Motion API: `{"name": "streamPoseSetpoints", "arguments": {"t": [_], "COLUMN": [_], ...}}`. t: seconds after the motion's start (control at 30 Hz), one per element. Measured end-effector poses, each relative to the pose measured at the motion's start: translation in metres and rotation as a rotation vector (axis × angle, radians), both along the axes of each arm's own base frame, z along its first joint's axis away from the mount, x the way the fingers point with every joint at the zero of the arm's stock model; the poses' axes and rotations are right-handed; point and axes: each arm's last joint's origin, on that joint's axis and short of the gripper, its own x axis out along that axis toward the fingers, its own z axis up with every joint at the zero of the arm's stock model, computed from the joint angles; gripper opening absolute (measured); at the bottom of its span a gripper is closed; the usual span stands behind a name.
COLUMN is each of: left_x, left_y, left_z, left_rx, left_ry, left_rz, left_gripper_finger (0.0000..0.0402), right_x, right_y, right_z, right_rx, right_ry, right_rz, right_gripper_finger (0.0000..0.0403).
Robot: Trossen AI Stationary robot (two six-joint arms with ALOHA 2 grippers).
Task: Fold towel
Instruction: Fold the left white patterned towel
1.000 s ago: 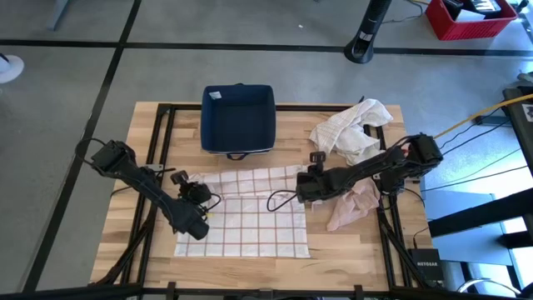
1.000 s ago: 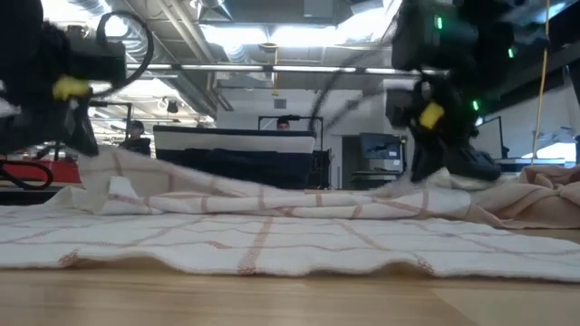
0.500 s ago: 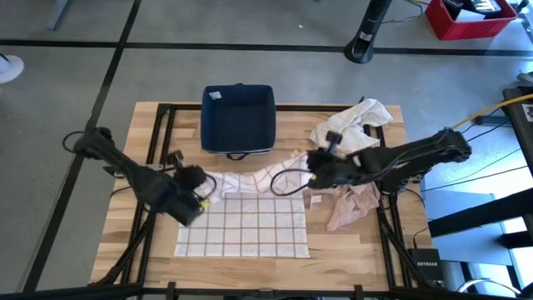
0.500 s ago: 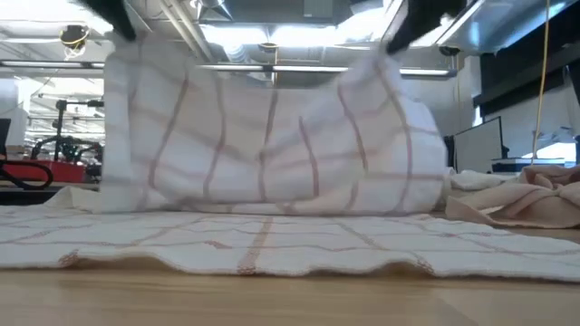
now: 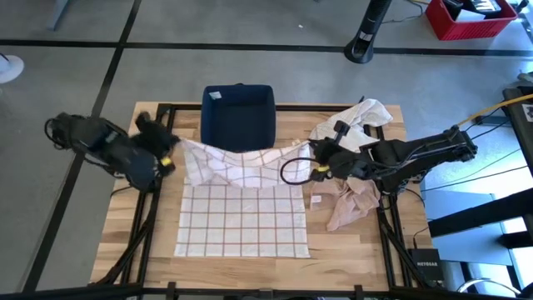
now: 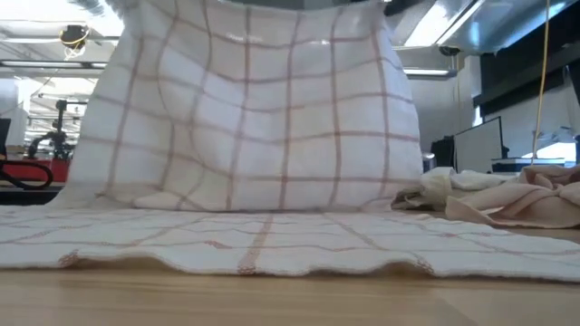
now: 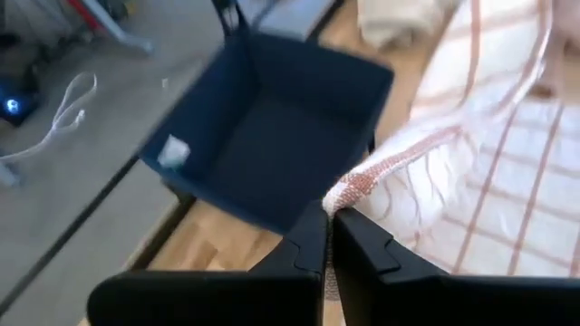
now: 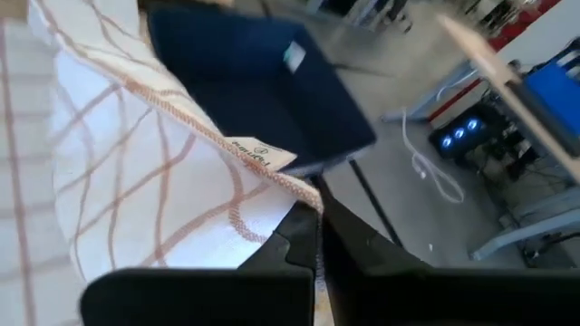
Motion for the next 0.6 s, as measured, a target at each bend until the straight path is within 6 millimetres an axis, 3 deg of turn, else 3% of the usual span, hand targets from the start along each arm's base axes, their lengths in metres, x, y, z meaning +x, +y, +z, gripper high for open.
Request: {"name": "streamPoseSetpoints", "arguments": {"t": [0.2, 0.3, 0.43, 0.6], "left_x": [-0.019, -0.026, -0.035, -0.031], "left_y": [0.013, 0.017, 0.021, 0.017], "left_z": [0.047, 0.058, 0.057, 0.040], "left_rx": [0.110, 0.153, 0.152, 0.067], "left_ry": [-0.132, -0.152, -0.162, -0.104], "left_rz": [-0.024, -0.031, -0.021, -0.058], "left_gripper_finger": [0.0002, 0.0003, 0.0003, 0.0003], "right_x": [0.009, 0.008, 0.006, 0.004], "right_y": [-0.015, -0.028, -0.043, -0.040], "right_z": [0.034, 0.054, 0.067, 0.058], "right_rx": [-0.109, -0.152, -0.174, -0.144], "right_ry": [-0.114, -0.139, -0.152, -0.065], "right_rz": [0.003, -0.010, -0.025, 0.018], "right_gripper_finger": [0.0009, 0.0005, 0.0007, 0.0004]}}
